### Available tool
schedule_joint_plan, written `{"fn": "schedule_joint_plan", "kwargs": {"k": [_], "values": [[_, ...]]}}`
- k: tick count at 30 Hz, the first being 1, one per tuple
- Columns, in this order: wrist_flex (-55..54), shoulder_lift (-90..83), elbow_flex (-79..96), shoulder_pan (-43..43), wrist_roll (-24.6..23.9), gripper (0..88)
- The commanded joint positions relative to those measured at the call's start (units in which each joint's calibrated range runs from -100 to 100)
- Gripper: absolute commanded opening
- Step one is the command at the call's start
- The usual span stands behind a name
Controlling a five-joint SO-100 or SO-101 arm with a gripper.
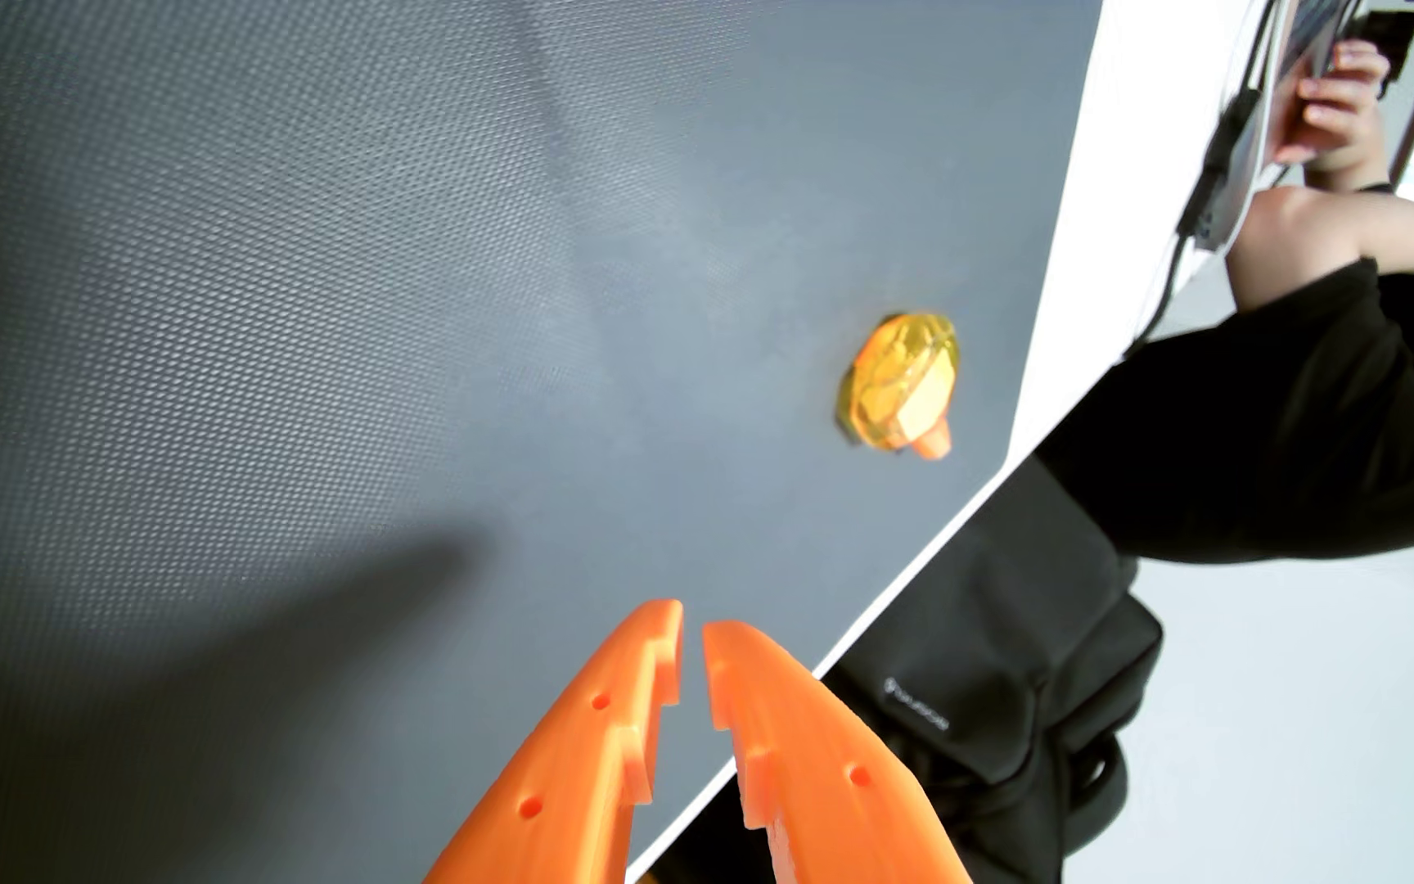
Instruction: Grab the eyedrops
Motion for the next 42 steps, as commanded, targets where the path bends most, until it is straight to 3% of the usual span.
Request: {"fn": "schedule_joint_plan", "kwargs": {"k": [1, 17, 32, 36, 42], "values": [[-1.7, -0.3, -2.0, -0.2, -0.9, 1.0], [0.8, 6.2, -11.6, -0.1, 1.4, 1.0], [-0.8, 51.2, -43.4, 2.5, 6.8, 1.4], [-0.4, 63.2, -53.5, 3.5, 9.6, 8.3], [0.1, 76.3, -65.1, 5.6, 12.8, 11.1]]}}
